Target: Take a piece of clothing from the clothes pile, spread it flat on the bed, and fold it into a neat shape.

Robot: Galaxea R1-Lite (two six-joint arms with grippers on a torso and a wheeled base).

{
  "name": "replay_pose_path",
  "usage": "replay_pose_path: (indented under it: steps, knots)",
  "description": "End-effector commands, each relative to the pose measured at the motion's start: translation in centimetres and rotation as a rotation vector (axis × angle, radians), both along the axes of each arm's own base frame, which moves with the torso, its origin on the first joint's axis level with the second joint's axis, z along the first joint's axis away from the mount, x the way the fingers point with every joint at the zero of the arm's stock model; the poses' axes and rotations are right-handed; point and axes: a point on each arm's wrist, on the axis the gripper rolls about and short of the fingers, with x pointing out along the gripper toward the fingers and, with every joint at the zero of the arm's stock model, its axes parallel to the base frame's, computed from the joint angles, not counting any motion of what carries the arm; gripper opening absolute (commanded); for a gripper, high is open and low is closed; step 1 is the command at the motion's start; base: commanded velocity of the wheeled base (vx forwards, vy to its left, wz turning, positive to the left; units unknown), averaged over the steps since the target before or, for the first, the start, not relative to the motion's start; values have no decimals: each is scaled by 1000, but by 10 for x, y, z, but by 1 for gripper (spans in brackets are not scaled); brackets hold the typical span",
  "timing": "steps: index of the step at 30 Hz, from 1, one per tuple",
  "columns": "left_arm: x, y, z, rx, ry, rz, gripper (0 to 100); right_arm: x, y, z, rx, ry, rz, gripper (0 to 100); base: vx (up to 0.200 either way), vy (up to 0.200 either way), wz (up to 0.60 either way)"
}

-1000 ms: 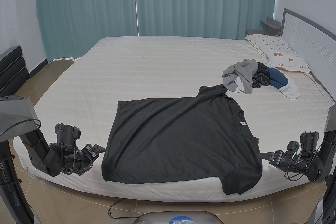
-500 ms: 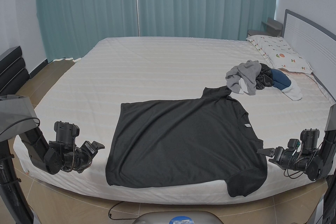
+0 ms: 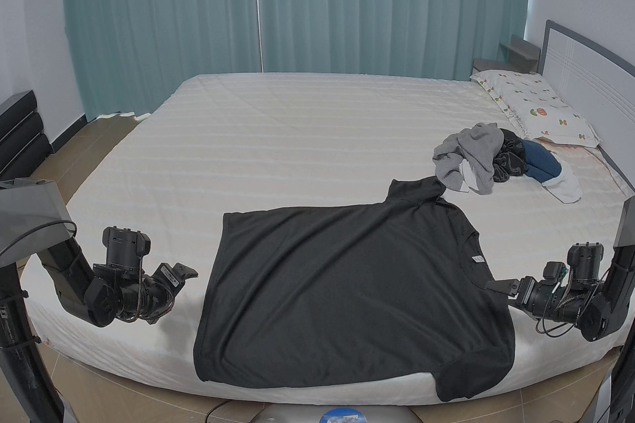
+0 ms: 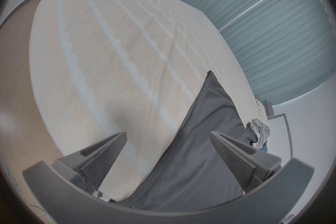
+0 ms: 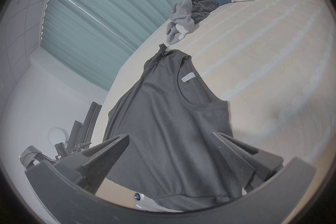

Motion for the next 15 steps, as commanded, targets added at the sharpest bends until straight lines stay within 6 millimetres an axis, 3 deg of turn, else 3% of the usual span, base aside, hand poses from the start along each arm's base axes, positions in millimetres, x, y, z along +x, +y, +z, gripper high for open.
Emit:
replay_pose_path:
  steps: [1,9,15]
  knots:
    - [0,0,0,0,0,3,100,1,0,0,10,5,-6,100,0,0,0]
    - [10,-1,8,-34,-40,31,100,3,3,1,40,8,-16,100,0,0,0]
    - [46,-6,21,-41,-135,22,100,9,2,3,92,9,-43,100,0,0,0]
